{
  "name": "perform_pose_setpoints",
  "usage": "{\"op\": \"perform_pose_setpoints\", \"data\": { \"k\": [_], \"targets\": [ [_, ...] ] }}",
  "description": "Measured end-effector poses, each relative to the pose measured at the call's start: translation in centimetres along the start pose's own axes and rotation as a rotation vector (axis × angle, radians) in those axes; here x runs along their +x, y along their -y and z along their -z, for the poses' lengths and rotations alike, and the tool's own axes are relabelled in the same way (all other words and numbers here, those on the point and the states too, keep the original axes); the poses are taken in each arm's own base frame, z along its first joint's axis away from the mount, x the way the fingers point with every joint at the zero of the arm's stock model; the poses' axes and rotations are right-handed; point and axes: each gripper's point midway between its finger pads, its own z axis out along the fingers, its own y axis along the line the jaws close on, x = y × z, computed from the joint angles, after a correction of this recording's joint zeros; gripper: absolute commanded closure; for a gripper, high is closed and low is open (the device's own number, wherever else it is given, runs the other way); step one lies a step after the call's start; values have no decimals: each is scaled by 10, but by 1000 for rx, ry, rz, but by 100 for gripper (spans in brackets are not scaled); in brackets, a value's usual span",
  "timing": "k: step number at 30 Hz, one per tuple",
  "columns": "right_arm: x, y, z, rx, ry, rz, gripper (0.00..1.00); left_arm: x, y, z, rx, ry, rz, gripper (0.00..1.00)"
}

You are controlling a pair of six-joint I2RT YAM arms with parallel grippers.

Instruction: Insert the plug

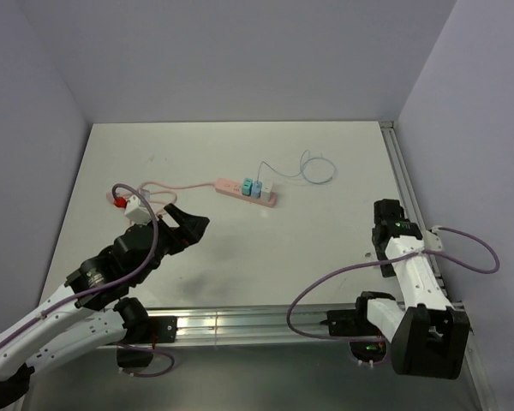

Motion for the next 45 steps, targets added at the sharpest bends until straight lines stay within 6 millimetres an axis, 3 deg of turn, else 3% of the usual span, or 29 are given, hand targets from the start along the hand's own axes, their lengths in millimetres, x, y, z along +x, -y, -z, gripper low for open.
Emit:
{"op": "perform_pose_setpoints", "data": {
  "k": [4,10,11,13,14,19,21,23,28,32,35,38,42,45],
  "targets": [
    [-2,1,-20,42,-21,8,4,-4,3,5,24,9,14,8],
    [15,-3,-44,89,-84,87,10,-6,5,7,35,13,19,8],
    [17,-4,-46,89,-90,97,22,-6,5,7,35,13,19,8],
    [21,-8,-49,80,-105,105,31,-6,6,8,36,14,19,7],
    [22,-10,-50,72,-108,109,40,-7,6,8,37,15,19,7],
    [22,-14,-52,50,-104,130,54,-7,6,8,38,16,17,7],
    [22,-15,-53,42,-103,139,81,-7,7,8,40,17,15,8],
    [22,-18,-52,26,-109,161,100,-7,7,8,43,17,16,8],
    [29,-34,-40,-109,-167,224,100,-5,11,9,68,3,11,7],
    [27,-69,2,-426,-193,297,100,-1,12,13,82,-27,-21,7],
    [25,-104,59,-786,-185,402,100,1,15,18,88,-61,-55,7],
    [37,-123,118,-1094,-205,559,100,0,23,26,120,-90,-71,7],
    [69,-132,197,-1432,-264,794,100,2,37,36,184,-136,-66,7],
    [112,-113,259,-1652,-346,1017,100,8,44,43,213,-188,-60,7]
  ]
}}
